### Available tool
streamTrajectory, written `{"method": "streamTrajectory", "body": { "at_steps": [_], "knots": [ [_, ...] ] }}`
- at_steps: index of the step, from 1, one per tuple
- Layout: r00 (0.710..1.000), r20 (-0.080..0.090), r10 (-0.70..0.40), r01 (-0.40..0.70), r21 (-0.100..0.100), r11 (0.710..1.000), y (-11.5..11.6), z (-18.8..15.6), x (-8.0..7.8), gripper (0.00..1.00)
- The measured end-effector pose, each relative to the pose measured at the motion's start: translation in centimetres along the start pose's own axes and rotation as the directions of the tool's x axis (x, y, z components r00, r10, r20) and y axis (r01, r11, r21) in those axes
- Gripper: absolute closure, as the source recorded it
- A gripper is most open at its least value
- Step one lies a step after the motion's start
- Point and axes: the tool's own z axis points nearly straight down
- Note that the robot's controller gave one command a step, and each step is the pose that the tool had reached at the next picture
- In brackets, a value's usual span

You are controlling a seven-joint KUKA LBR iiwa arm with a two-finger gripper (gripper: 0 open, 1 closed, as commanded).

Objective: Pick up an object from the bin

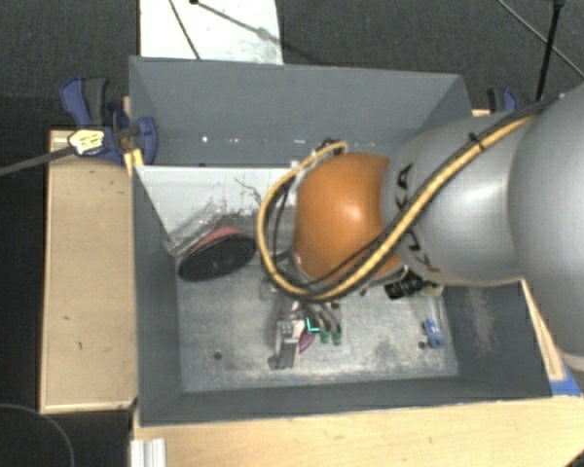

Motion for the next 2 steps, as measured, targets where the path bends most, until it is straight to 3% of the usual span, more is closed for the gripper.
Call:
{"method": "streamTrajectory", "body": {
  "at_steps": [1,2],
  "knots": [
    [0.967,0.006,-0.255,0.255,0.003,0.967,-7.1,5.6,-1.4,0.00],
    [0.679,0.009,-0.734,0.734,0.009,0.679,-5.6,6.5,-1.2,0.00]
  ]
}}
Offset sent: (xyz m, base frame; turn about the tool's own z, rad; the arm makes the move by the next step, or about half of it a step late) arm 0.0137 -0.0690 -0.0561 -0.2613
